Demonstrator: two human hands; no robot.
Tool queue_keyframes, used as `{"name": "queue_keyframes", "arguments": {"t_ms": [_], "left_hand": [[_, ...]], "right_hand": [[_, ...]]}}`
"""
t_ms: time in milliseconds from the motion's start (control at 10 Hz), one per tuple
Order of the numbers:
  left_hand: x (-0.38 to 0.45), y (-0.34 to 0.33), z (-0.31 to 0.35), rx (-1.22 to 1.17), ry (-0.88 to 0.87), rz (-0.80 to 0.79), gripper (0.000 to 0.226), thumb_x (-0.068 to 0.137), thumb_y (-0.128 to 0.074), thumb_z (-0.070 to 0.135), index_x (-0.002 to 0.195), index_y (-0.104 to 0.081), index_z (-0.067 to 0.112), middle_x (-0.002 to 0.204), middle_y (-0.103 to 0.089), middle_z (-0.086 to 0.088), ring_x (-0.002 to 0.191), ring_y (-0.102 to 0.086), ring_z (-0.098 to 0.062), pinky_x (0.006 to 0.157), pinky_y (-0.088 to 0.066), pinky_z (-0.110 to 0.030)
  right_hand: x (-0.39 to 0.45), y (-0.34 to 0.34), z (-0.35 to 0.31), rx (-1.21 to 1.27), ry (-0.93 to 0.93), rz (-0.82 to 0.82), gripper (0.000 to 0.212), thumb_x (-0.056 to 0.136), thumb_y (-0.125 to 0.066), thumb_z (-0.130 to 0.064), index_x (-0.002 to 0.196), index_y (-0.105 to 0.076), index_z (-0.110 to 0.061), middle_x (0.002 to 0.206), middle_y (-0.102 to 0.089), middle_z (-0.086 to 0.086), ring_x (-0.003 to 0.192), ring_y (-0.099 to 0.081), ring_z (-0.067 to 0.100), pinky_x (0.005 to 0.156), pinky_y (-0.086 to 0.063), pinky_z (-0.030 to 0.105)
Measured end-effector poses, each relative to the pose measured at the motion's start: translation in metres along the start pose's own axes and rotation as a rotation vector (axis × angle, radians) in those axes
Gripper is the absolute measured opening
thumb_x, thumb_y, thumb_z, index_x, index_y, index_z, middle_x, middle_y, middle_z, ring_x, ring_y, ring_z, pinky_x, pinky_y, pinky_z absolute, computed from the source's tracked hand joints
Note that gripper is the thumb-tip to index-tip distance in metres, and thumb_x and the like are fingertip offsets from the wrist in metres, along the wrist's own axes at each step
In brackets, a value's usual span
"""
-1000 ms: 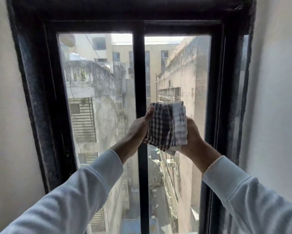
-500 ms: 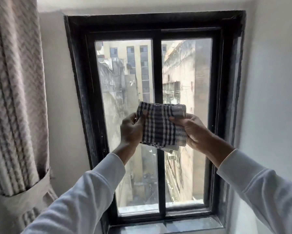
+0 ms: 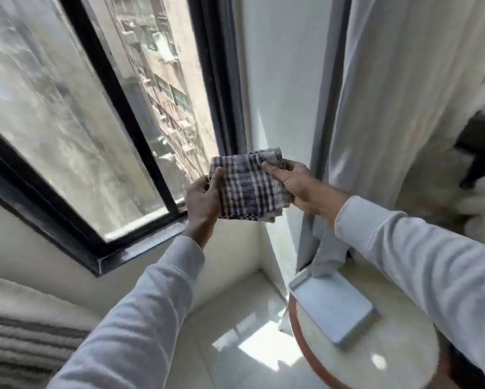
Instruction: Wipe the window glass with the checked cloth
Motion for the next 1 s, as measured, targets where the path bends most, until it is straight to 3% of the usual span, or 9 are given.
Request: {"name": "queue_keyframes", "arguments": {"t_ms": [100, 200, 400, 500, 600, 700, 800, 900, 1000], "left_hand": [[-0.027, -0.066, -0.055, 0.05, 0.112, -0.113, 0.056, 0.098, -0.068, 0.06, 0.092, -0.08, 0.006, 0.095, -0.086, -0.011, 0.078, -0.071, -0.015, 0.075, -0.065, -0.049], [-0.06, -0.129, -0.115, 0.078, 0.235, -0.209, 0.062, 0.099, -0.068, 0.058, 0.102, -0.079, -0.003, 0.109, -0.082, -0.027, 0.085, -0.069, -0.023, 0.084, -0.065, -0.056], [-0.12, -0.23, -0.267, 0.109, 0.554, -0.404, 0.038, 0.108, -0.068, 0.031, 0.125, -0.075, -0.002, 0.116, -0.082, -0.017, 0.106, -0.078, -0.034, 0.082, -0.069, -0.038], [-0.137, -0.268, -0.346, 0.12, 0.672, -0.482, 0.03, 0.107, -0.065, 0.007, 0.134, -0.07, -0.005, 0.126, -0.079, -0.021, 0.114, -0.078, -0.038, 0.098, -0.066, -0.047], [-0.145, -0.298, -0.416, 0.181, 0.691, -0.505, 0.019, 0.103, -0.064, -0.007, 0.112, -0.076, 0.004, 0.101, -0.08, -0.008, 0.078, -0.082, -0.012, 0.068, -0.067, -0.025], [-0.141, -0.324, -0.473, 0.224, 0.675, -0.48, 0.021, 0.101, -0.062, -0.011, 0.101, -0.077, 0.005, 0.097, -0.079, -0.009, 0.08, -0.075, -0.021, 0.058, -0.061, -0.02], [-0.133, -0.345, -0.523, 0.302, 0.652, -0.508, 0.029, 0.101, -0.064, -0.006, 0.128, -0.073, -0.004, 0.121, -0.078, -0.017, 0.109, -0.074, -0.032, 0.094, -0.064, -0.037], [-0.125, -0.361, -0.546, 0.657, 0.414, -0.621, 0.057, 0.099, -0.073, 0.015, 0.152, -0.057, 0.004, 0.152, -0.064, -0.018, 0.142, -0.06, -0.036, 0.123, -0.045, -0.043], [-0.127, -0.374, -0.568, 0.993, 0.127, -0.713, 0.082, 0.106, -0.063, 0.034, 0.173, -0.023, 0.009, 0.182, -0.022, -0.012, 0.171, -0.016, -0.035, 0.136, -0.018, -0.049]], "right_hand": [[-0.013, 0.074, 0.056, -0.025, -0.076, 0.121, 0.007, 0.1, -0.077, -0.023, 0.102, -0.073, -0.018, 0.087, -0.085, 0.001, 0.073, -0.081, 0.015, 0.066, -0.069, 0.033], [-0.018, 0.145, 0.123, -0.108, -0.159, 0.199, 0.028, 0.101, -0.077, -0.029, 0.121, -0.073, -0.009, 0.115, -0.081, 0.014, 0.099, -0.08, 0.025, 0.091, -0.067, 0.041], [-0.017, 0.264, 0.284, -0.144, -0.393, 0.298, 0.029, 0.101, -0.075, -0.012, 0.128, -0.069, -0.004, 0.096, -0.078, 0.001, 0.077, -0.08, 0.012, 0.051, -0.058, 0.016], [-0.008, 0.306, 0.36, -0.211, -0.487, 0.287, 0.036, 0.096, -0.073, 0.006, 0.131, -0.067, 0.003, 0.099, -0.078, 0.006, 0.084, -0.077, 0.019, 0.063, -0.065, 0.027], [0.003, 0.336, 0.426, -0.306, -0.538, 0.322, 0.041, 0.094, -0.077, 0.003, 0.134, -0.07, 0.001, 0.118, -0.08, 0.014, 0.11, -0.077, 0.032, 0.098, -0.064, 0.047], [0.018, 0.355, 0.479, -0.361, -0.536, 0.359, 0.037, 0.092, -0.08, -0.005, 0.129, -0.073, -0.004, 0.123, -0.08, 0.015, 0.115, -0.076, 0.032, 0.105, -0.061, 0.048], [0.039, 0.367, 0.52, -0.444, -0.53, 0.362, 0.04, 0.094, -0.08, -0.013, 0.132, -0.071, -0.007, 0.131, -0.078, 0.014, 0.12, -0.074, 0.032, 0.106, -0.06, 0.042], [0.057, 0.374, 0.544, -0.611, -0.51, 0.347, 0.07, 0.096, -0.079, -0.022, 0.159, -0.049, -0.015, 0.157, -0.06, 0.008, 0.143, -0.058, 0.03, 0.117, -0.047, 0.035], [0.069, 0.372, 0.566, -0.836, -0.469, 0.266, 0.072, 0.105, -0.066, -0.02, 0.169, -0.033, -0.022, 0.172, -0.042, 0.005, 0.157, -0.042, 0.028, 0.126, -0.036, 0.037]]}}
Point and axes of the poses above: each hand's wrist, its own x-axis towards the middle knuckle, its own y-axis out of the back of the hand, z = x × y, the point moved 6 cm from there along x, towards the middle knuckle
